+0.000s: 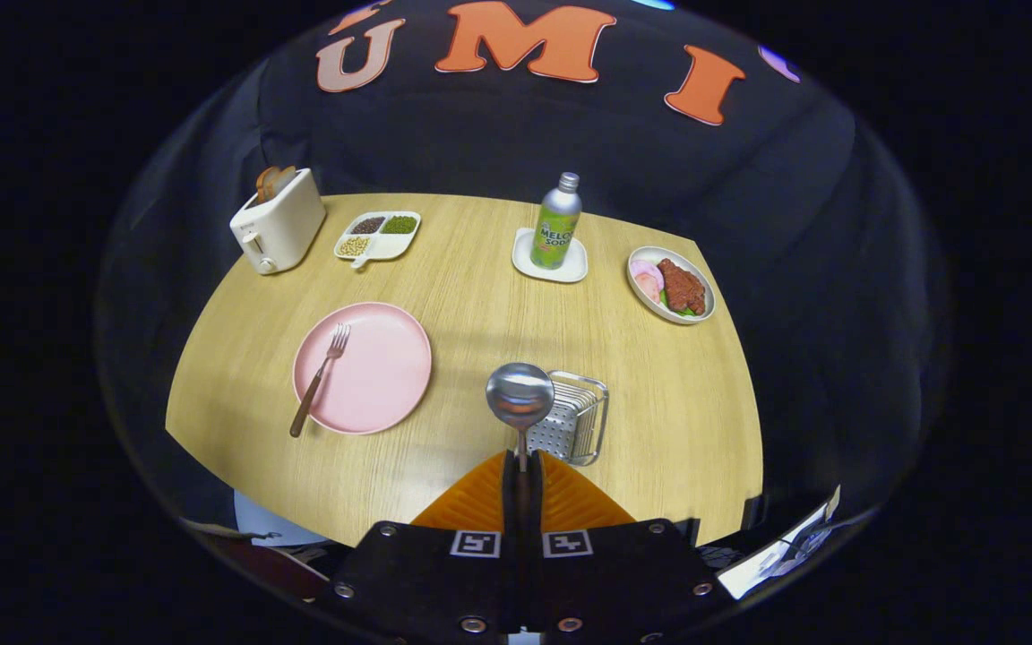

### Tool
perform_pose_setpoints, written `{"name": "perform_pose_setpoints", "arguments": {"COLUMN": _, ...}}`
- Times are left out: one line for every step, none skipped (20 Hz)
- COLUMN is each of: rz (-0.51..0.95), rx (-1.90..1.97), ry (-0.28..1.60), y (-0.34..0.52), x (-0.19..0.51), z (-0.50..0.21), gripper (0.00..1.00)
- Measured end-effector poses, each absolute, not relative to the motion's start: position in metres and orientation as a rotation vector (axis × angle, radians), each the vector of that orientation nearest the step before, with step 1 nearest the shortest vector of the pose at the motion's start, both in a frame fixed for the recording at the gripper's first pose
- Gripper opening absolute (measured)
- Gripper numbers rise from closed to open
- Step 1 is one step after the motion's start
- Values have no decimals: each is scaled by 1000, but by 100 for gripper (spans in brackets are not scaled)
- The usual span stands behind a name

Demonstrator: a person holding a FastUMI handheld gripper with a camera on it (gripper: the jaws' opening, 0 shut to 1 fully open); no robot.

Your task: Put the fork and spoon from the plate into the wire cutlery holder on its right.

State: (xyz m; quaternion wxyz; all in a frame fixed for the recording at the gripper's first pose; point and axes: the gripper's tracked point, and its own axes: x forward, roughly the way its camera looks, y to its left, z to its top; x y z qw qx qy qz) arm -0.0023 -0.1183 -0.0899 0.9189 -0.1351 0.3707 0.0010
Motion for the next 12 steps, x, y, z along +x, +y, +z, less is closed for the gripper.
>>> {"name": "perform_pose_setpoints", "arguments": {"rz": 1, "rx": -279, "ry": 780, "y": -127, "x": -6, "z": -91, "gripper": 3}}
{"name": "perform_pose_setpoints", "arguments": {"rz": 0, "rx": -280, "ry": 796, "y": -132, "x": -7, "z": -92, "gripper": 3}}
{"name": "perform_pose_setpoints", "arguments": {"rz": 3, "rx": -278, "ry": 815, "y": -137, "x": -5, "z": -95, "gripper": 3}}
{"name": "perform_pose_setpoints", "arguments": {"rz": 5, "rx": -273, "ry": 837, "y": -141, "x": -5, "z": -98, "gripper": 3}}
{"name": "perform_pose_setpoints", "arguments": {"rz": 9, "rx": -270, "ry": 859, "y": -144, "x": -3, "z": -102, "gripper": 3}}
{"name": "perform_pose_setpoints", "arguments": {"rz": 15, "rx": -268, "ry": 887, "y": -146, "x": -1, "z": -107, "gripper": 3}}
{"name": "perform_pose_setpoints", "arguments": {"rz": 19, "rx": -270, "ry": 903, "y": -149, "x": 2, "z": -110, "gripper": 3}}
{"name": "perform_pose_setpoints", "arguments": {"rz": 21, "rx": -283, "ry": 916, "y": -152, "x": 8, "z": -112, "gripper": 3}}
{"name": "perform_pose_setpoints", "arguments": {"rz": 24, "rx": -293, "ry": 939, "y": -155, "x": 11, "z": -117, "gripper": 3}}
{"name": "perform_pose_setpoints", "arguments": {"rz": 31, "rx": -289, "ry": 971, "y": -156, "x": 13, "z": -122, "gripper": 3}}
{"name": "perform_pose_setpoints", "arguments": {"rz": 43, "rx": -278, "ry": 1009, "y": -156, "x": 13, "z": -130, "gripper": 3}}
{"name": "perform_pose_setpoints", "arguments": {"rz": 58, "rx": -274, "ry": 1044, "y": -156, "x": 13, "z": -134, "gripper": 3}}
